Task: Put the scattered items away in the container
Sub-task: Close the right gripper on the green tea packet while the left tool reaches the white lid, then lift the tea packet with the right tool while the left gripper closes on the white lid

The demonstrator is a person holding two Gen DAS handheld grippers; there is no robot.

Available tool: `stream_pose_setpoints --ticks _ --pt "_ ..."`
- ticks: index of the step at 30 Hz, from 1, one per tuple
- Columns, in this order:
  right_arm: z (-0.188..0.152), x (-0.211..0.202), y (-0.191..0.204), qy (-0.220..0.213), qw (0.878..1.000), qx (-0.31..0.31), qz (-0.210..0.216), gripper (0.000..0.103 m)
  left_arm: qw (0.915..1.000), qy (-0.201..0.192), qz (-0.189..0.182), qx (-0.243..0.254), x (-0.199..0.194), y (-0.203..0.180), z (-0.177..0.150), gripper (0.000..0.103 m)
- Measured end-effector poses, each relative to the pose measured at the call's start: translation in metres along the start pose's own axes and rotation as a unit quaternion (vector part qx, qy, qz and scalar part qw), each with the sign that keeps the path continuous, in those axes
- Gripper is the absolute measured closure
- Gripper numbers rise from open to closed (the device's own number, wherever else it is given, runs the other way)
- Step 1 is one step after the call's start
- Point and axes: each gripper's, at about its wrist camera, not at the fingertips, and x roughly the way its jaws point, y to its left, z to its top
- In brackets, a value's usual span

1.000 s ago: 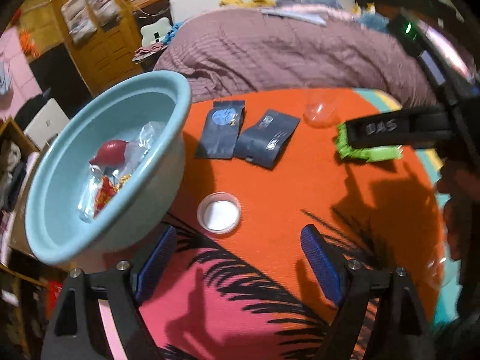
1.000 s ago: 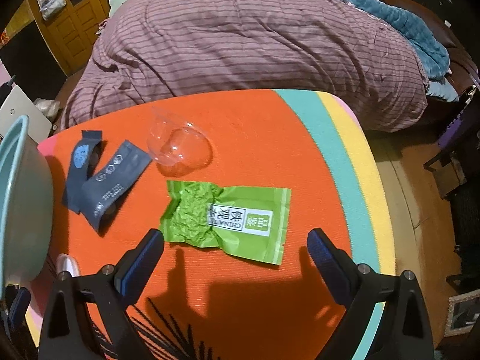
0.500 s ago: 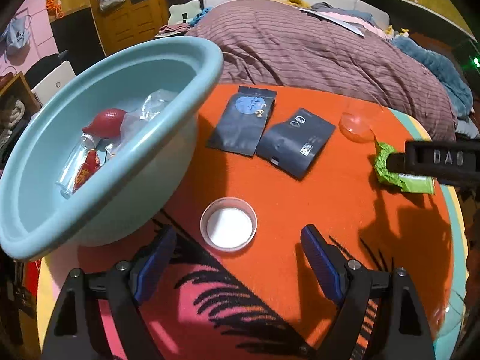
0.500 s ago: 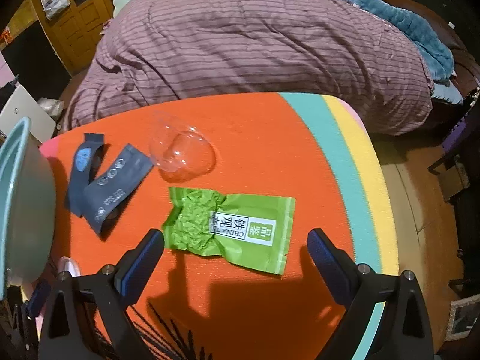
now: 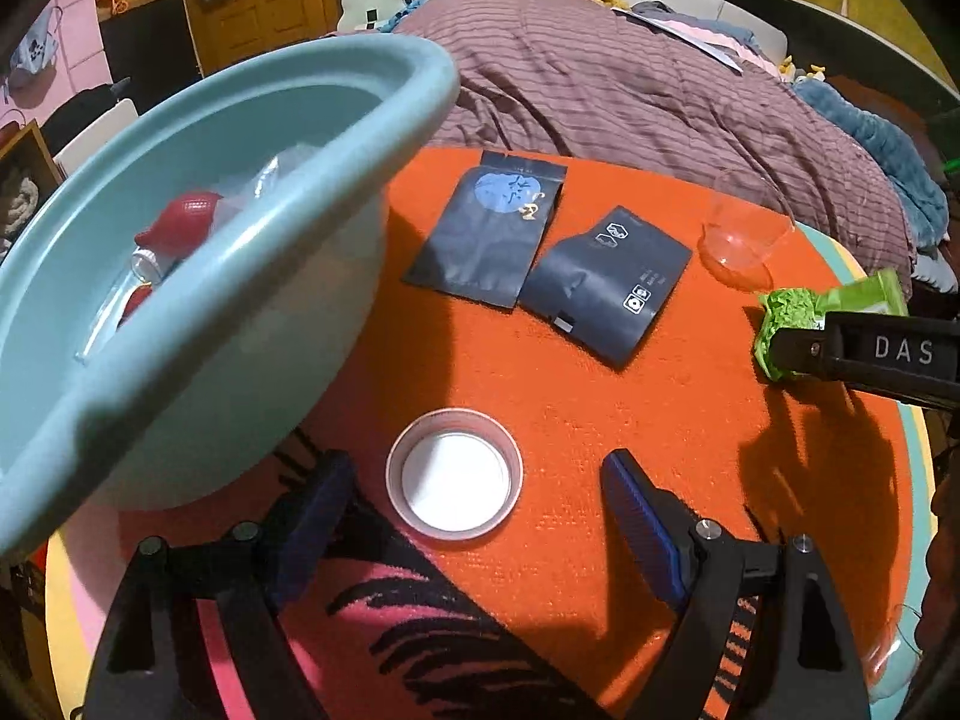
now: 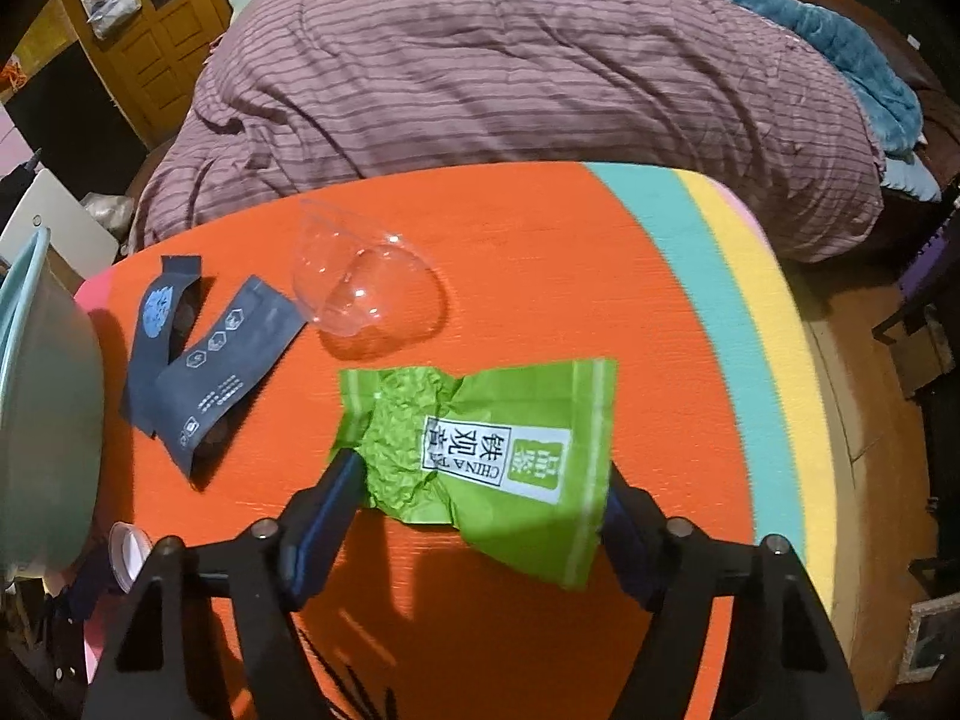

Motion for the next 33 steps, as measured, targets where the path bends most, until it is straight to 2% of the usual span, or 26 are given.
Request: stream_pose_setpoints --ticks 4,10,12,14,25,33 --pt "0.001 0.002 0.003 0.001 1.000 -0.004 0.002 0.032 1.0000 0.002 -0.003 -0.001 0.001 0.001 0.002 0.014" --pt "0.006 0.000 0.003 -0.003 1.000 0.004 0.019 0.055 1.0000 -0.004 -0.008 0.001 0.002 0.000 0.004 0.020" --pt "0.005 0.000 0.003 -0.004 1.000 0.005 0.023 0.068 0.9999 -0.007 -0.009 0.002 0.003 0.001 0.006 0.020" --pt "0.005 0.000 0.004 -0.005 1.000 0.004 0.024 0.075 0.9999 -0.011 -0.010 0.001 0.003 0.001 0.007 0.022" --pt "0.001 -0.002 0.006 -0.004 1.000 -0.001 0.027 0.075 0.9997 -0.017 -0.012 -0.012 0.002 0.008 0.009 0.044" --pt "-0.002 -0.005 0.011 -0.007 0.999 -0.005 0.034 0.075 0.9994 -0.020 -0.022 -0.017 0.001 0.011 0.009 0.056"
